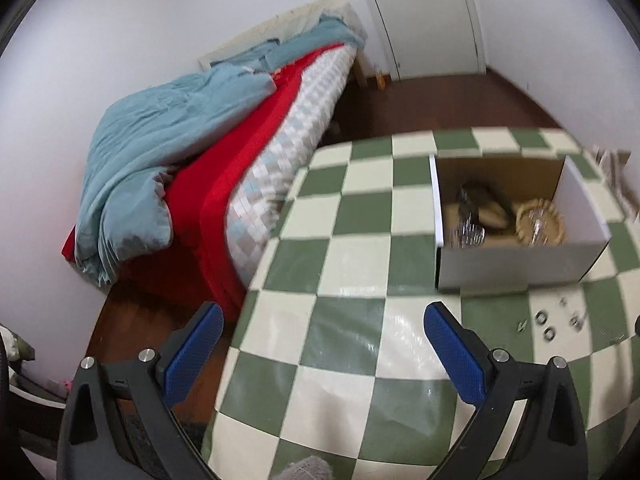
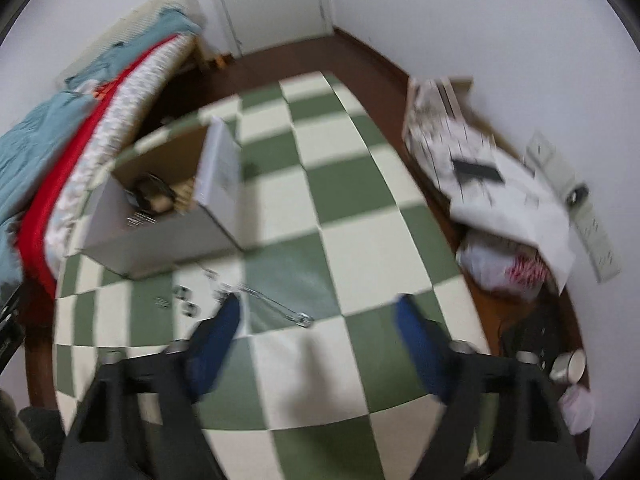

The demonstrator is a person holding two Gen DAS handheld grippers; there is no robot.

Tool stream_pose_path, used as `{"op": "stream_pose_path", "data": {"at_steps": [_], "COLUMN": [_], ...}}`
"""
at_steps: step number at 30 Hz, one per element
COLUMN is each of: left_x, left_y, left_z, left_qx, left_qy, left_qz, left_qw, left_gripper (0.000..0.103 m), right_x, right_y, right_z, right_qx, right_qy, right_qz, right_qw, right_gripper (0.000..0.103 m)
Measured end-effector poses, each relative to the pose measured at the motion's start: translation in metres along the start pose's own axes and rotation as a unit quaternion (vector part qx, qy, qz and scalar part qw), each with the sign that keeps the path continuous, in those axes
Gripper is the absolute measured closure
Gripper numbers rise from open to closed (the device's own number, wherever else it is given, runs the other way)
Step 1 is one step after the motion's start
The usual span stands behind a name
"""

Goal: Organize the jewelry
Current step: 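Lift both tools out of the box and move toward the remaining jewelry, then grasp the silver pendant necklace with the right tool while the left tool grasps a black ring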

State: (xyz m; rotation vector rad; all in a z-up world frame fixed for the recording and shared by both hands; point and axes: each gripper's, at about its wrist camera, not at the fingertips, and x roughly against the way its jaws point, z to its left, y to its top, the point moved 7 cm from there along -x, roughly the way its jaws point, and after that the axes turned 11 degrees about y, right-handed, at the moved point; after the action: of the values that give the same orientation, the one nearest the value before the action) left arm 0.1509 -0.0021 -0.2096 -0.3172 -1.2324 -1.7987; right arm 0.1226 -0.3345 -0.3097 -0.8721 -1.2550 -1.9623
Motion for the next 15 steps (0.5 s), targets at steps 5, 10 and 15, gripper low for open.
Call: {"op": "stream_pose_path", "data": {"at_steps": [5,10,15], "left_x": [-0.009,-0.010,-0.005], "left_y": [-0.008,-0.012,-0.015], "left_z": [-0.019,-0.037,-0.055], "left_qx": [-0.030,-0.055,-0.071], "left_qy": [0.015,0.006,-0.013], "left_qz": [0.004,0.012,0.017], "left_qw": [0.9994,0.9984,0.9973], "left_gripper": [0.000,0.000,0.000], "right_x": [-0.025,-0.040,-0.047], "right_y": [-0.001,-0.001,-0.005], "right_z": [-0.013,-0.003,0.009], "right_qx": [-0.010,0.014,0.090], "right_qy": [0.006,0.010,-0.039], "right_qz": [-0.012,-0.006,-0.006], "right_qw": [1.000,1.000,0.995], "right_gripper": [0.031,0.031,0.054]}}
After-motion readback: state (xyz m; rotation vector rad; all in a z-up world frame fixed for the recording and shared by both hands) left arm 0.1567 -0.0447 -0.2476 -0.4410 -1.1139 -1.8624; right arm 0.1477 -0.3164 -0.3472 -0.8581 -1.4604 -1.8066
